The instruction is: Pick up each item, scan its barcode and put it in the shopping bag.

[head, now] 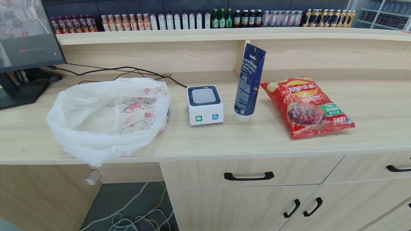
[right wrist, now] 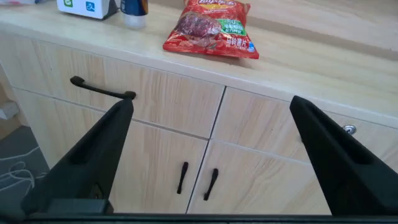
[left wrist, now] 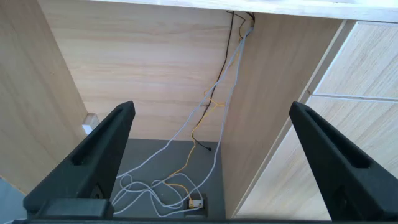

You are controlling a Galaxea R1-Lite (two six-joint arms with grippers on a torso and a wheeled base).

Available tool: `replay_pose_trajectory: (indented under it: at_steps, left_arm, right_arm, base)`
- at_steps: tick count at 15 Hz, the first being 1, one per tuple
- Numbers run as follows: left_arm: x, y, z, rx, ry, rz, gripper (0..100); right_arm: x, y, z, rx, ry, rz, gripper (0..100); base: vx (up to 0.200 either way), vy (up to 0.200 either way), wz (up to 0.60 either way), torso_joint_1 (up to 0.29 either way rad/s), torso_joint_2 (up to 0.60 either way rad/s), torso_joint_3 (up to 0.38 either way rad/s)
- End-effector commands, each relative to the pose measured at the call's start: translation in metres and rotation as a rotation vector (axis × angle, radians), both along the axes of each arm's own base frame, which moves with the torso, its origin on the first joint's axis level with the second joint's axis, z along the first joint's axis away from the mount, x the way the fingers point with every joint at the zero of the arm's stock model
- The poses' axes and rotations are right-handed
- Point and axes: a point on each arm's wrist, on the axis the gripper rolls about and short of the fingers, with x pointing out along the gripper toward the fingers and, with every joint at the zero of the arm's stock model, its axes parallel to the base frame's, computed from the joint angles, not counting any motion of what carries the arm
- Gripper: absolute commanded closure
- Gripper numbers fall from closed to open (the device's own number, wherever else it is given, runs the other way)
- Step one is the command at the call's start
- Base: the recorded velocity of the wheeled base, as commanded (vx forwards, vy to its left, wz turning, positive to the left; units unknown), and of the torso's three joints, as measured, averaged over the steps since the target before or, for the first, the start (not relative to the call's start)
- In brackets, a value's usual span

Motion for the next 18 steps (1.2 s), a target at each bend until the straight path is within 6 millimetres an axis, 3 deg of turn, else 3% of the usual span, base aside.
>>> replay_pose_trajectory:
  at_steps: [1, 4, 8, 13, 18]
  left_arm:
    - [0.000, 0.000, 0.000, 0.000, 0.000, 0.001, 0]
    - [0.000, 0.000, 0.000, 0.000, 0.000, 0.001, 0]
    - [0.000, 0.000, 0.000, 0.000, 0.000, 0.001, 0]
    - [0.000, 0.000, 0.000, 0.000, 0.000, 0.001, 0]
    - [0.000, 0.000, 0.000, 0.000, 0.000, 0.001, 0]
  right_arm:
    - [0.032, 0.001, 0.028, -0.043, 0.138, 0.055, 0]
    - [0.057, 0.003, 0.053, -0.078, 0.186, 0.133, 0]
    - [0.081, 0.016, 0.062, -0.129, 0.252, 0.357, 0]
    - [0.118, 0.031, 0.073, -0.162, 0.284, 0.410, 0]
    - [0.180, 0.055, 0.076, -0.166, 0.252, 0.434, 0]
  base:
    - [0.000, 0.000, 0.00, 0.000, 0.00, 0.000]
    - [0.000, 0.000, 0.00, 0.000, 0.00, 0.000]
    - [0.000, 0.000, 0.00, 0.000, 0.00, 0.000]
    - [0.000, 0.000, 0.00, 0.000, 0.00, 0.000]
    - [0.000, 0.000, 0.00, 0.000, 0.00, 0.000]
